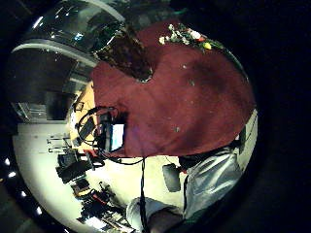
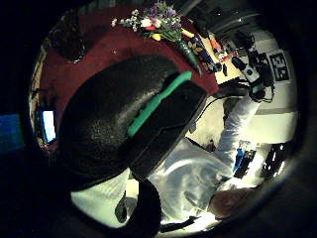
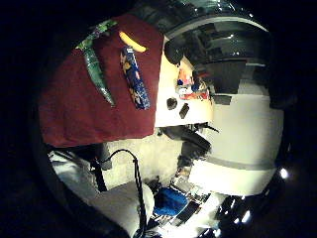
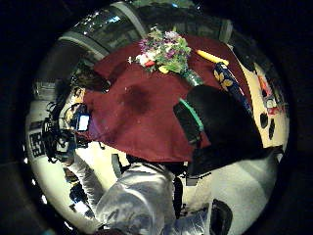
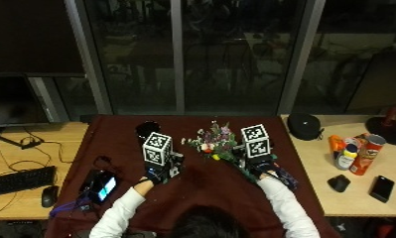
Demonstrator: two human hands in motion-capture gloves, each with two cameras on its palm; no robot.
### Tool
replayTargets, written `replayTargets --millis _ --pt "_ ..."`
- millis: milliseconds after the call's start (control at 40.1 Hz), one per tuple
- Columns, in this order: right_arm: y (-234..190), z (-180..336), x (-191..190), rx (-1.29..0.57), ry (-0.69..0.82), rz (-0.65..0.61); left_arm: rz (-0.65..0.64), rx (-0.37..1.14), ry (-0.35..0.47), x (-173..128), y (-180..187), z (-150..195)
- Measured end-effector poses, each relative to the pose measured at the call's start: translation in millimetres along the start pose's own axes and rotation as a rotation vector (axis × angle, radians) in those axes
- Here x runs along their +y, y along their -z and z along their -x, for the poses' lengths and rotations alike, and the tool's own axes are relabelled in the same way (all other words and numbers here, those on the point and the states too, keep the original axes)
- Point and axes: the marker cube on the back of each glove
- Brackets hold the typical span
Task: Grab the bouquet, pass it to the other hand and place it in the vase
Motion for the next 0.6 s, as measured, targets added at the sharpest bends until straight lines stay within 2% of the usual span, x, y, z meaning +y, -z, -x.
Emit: replayTargets --millis 200,374,599 --pt "4.7 2.8 3.0 -0.037 0.03 -0.009 0.138 -0.027 0.014 12.0 8.5 0.4" --pt "6.5 1.6 1.6 -0.071 0.052 -0.057 0.019 -0.115 0.048 17.1 25.1 4.1" --pt "8.6 -1.1 -6.5 -0.134 0.087 -0.024 -0.041 -0.031 0.044 12.4 24.3 3.0"
